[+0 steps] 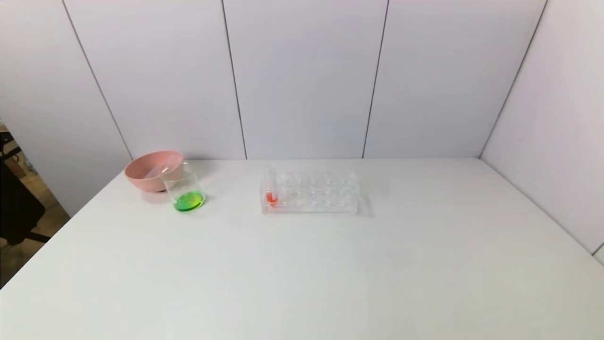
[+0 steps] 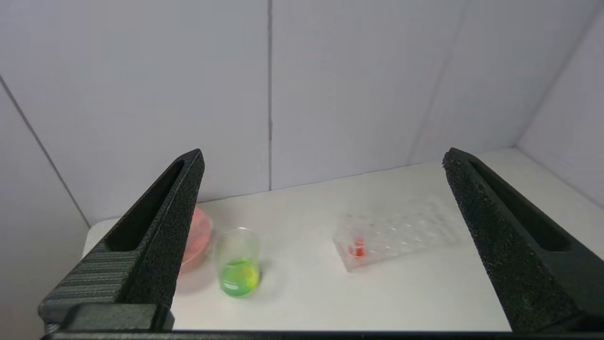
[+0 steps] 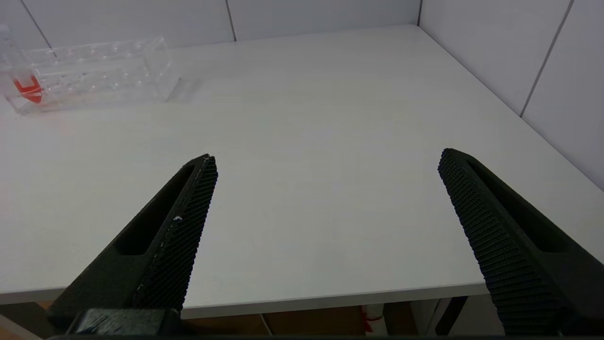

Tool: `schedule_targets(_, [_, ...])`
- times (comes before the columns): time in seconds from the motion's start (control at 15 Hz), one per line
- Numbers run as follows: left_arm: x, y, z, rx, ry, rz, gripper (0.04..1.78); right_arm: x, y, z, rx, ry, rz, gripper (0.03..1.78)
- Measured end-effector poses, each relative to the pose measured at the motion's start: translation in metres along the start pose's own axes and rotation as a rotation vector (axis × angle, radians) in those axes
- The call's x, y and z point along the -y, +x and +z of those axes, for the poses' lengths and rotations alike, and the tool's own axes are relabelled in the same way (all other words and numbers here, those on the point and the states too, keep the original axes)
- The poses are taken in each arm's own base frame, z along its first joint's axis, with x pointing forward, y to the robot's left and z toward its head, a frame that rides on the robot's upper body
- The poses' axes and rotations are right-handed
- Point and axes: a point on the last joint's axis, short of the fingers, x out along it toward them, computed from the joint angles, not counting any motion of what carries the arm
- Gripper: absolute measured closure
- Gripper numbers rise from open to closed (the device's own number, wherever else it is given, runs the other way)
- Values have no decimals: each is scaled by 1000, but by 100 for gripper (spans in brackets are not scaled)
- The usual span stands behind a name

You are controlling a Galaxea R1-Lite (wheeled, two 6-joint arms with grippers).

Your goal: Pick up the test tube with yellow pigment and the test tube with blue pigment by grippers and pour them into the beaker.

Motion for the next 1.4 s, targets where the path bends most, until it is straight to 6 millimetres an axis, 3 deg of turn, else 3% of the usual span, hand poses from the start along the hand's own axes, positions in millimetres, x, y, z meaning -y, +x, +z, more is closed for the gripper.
schedule_targets(0.13, [52, -69, -3, 4, -40, -104, 6, 0, 0, 0, 0, 0, 0, 10])
schedule_targets(0.27, [87, -132, -19, -61, -119, -187, 6, 0, 0, 0, 0, 0, 0, 10])
schedule_targets(0.4, [105, -184, -48, -143, -157, -176, 6, 0, 0, 0, 0, 0, 0, 10])
schedule_targets(0.53, [108, -213, -86, -229, -148, -77, 6, 0, 0, 0, 0, 0, 0, 10])
schedule_targets(0.73, [93, -207, -133, -255, 1, 143, 6, 0, 0, 0, 0, 0, 0, 10])
schedule_targets(0.93, [67, -176, -191, -234, 118, 317, 6, 0, 0, 0, 0, 0, 0, 10])
schedule_targets(1.2, [42, -143, -271, -99, 192, 419, 6, 0, 0, 0, 0, 0, 0, 10])
schedule_targets(1.27, [39, -140, -285, -54, 203, 434, 6, 0, 0, 0, 0, 0, 0, 10])
schedule_targets(1.4, [37, -138, -294, 33, 205, 455, 6, 0, 0, 0, 0, 0, 0, 10])
